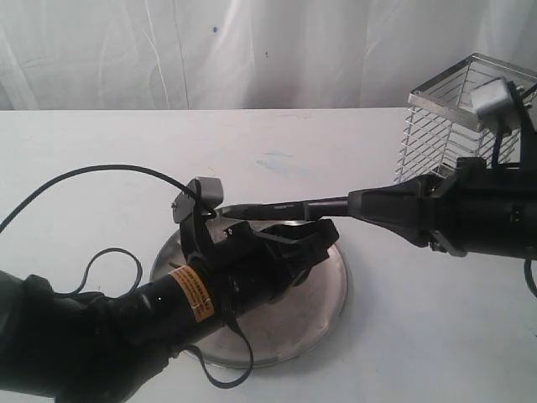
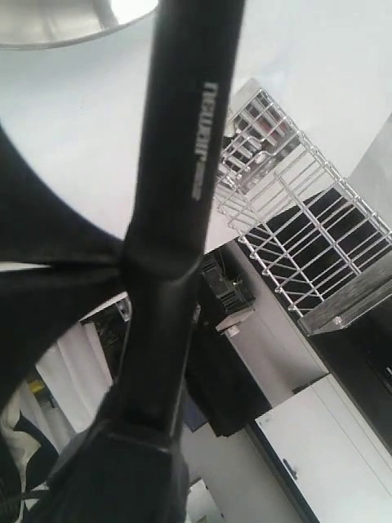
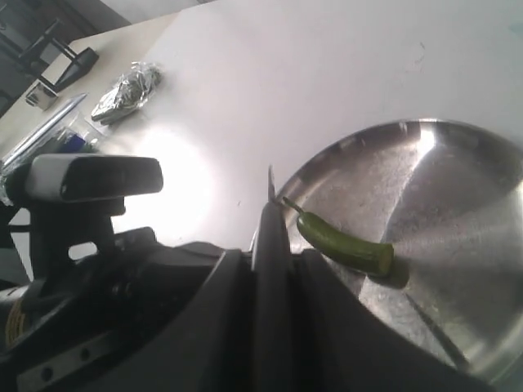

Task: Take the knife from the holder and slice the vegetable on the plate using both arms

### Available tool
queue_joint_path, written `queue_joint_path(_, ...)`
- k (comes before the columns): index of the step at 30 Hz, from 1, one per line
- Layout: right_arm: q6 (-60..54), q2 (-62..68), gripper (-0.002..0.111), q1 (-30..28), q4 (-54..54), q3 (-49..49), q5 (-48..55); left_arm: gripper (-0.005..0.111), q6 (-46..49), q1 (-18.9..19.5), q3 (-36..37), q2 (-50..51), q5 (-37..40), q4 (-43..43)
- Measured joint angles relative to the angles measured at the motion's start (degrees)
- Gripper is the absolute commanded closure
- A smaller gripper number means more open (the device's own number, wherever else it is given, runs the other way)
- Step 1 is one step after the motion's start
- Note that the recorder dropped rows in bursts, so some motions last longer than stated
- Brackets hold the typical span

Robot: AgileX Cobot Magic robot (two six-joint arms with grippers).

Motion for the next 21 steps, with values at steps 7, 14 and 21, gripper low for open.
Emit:
queue_joint_path(7, 4.65, 0.00, 0.108, 0.00, -5.35, 0.00, 0.11, 0.107, 0.11, -0.15, 0.00, 0.12, 0.49, -0.65)
queue_joint_path(14, 4.99, 0.00, 0.108, 0.00, -7.99, 0.00, 0.37, 0.107, 0.62, -0.15, 0.00, 0.12, 0.49, -1.63)
queue_joint_path(21, 4.99, 0.00, 0.108, 0.00, -8.21, 0.00, -0.49, 0.107, 1.65, -0.15, 0.59, 0.12, 0.16, -1.96)
